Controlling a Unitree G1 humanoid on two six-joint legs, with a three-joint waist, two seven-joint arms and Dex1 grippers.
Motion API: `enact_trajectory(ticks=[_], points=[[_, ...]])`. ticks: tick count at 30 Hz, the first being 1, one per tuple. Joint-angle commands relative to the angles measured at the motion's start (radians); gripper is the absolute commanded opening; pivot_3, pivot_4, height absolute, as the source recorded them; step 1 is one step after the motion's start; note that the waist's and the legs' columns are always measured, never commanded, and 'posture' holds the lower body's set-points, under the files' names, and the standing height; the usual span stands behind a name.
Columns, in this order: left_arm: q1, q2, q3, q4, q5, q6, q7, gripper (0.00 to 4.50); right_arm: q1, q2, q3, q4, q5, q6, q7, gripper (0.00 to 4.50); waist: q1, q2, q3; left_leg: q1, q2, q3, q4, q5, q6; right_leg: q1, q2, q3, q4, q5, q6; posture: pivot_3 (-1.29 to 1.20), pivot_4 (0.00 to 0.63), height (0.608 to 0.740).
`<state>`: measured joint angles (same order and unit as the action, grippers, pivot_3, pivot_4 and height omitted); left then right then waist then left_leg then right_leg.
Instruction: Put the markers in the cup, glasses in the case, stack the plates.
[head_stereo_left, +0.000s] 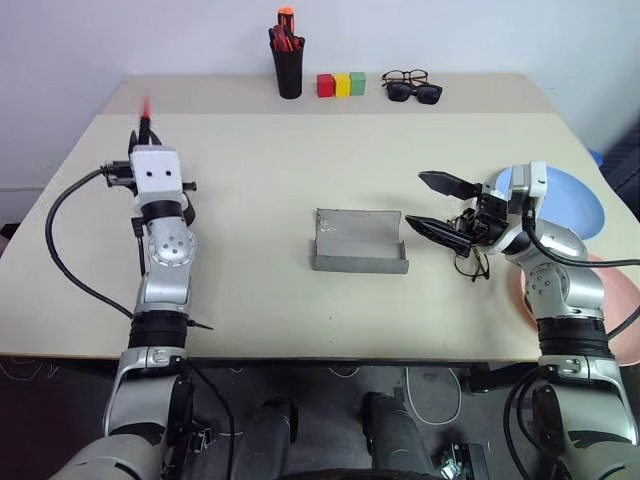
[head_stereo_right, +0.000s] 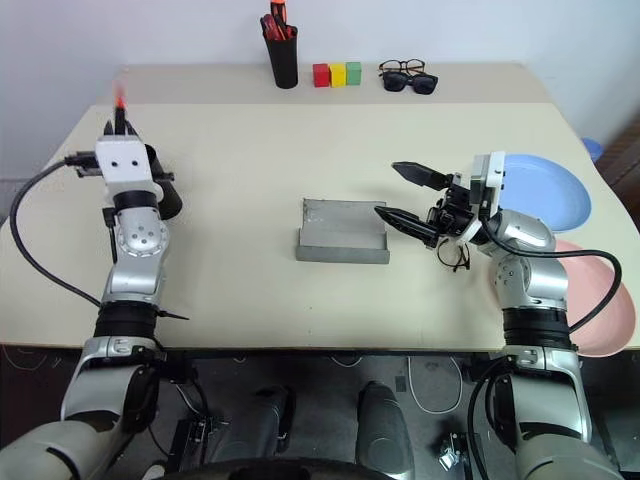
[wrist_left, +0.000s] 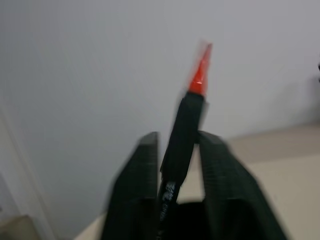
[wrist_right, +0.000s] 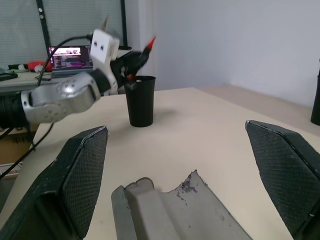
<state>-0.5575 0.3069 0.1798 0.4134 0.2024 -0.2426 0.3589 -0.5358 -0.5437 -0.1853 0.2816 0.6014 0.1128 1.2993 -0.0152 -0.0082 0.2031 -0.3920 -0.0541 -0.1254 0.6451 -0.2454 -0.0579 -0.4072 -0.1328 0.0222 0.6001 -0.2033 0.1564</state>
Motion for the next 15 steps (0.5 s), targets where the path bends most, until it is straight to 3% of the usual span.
enact_trajectory(ticks=[1,5,8,11,15], points=[[0.013,-0.006,0.032,-0.057,-0.044,-0.044,-0.001,3.27,0.003,-0.023,-0.036,-0.039,0.010,-0.010,-0.007,4.50,0.002,0.000,0.000,0.000,0.000,0.000,0.000,0.000,0.000,0.000,0.000,0.000,0.000,0.000,0.000,0.00,0.150,0.740],[0.017,-0.038,0.020,-0.172,-0.116,0.004,-0.074,3.27,0.030,-0.040,-0.054,-0.057,0.018,0.002,-0.021,4.50,0.006,0.000,0.000,0.000,0.000,0.000,0.000,0.000,0.000,0.000,0.000,0.000,0.000,0.000,0.000,0.00,0.150,0.740],[-0.015,-0.072,-0.021,-0.310,-0.214,0.213,-0.195,3.27,0.074,-0.066,-0.080,-0.098,0.024,0.026,-0.052,4.50,0.007,0.000,0.000,-0.001,0.000,0.000,0.000,0.000,0.000,0.000,0.000,0.000,-0.001,0.000,0.000,0.00,0.150,0.740],[-0.087,-0.013,-0.172,-0.424,-0.336,0.555,-0.518,3.27,0.181,-0.112,-0.130,-0.210,0.047,0.090,-0.105,4.50,0.015,0.000,0.000,-0.002,0.000,0.000,0.001,0.000,0.000,0.000,0.000,-0.001,0.000,0.000,0.000,0.00,0.150,0.740],[-0.163,0.067,-0.305,-0.430,-0.464,0.783,-0.866,3.27,0.382,-0.168,-0.220,-0.378,0.082,0.180,-0.164,4.50,0.006,0.001,-0.001,-0.001,0.000,0.001,0.001,-0.001,0.002,0.001,0.000,0.000,-0.001,-0.001,0.001,0.00,0.150,0.740]])
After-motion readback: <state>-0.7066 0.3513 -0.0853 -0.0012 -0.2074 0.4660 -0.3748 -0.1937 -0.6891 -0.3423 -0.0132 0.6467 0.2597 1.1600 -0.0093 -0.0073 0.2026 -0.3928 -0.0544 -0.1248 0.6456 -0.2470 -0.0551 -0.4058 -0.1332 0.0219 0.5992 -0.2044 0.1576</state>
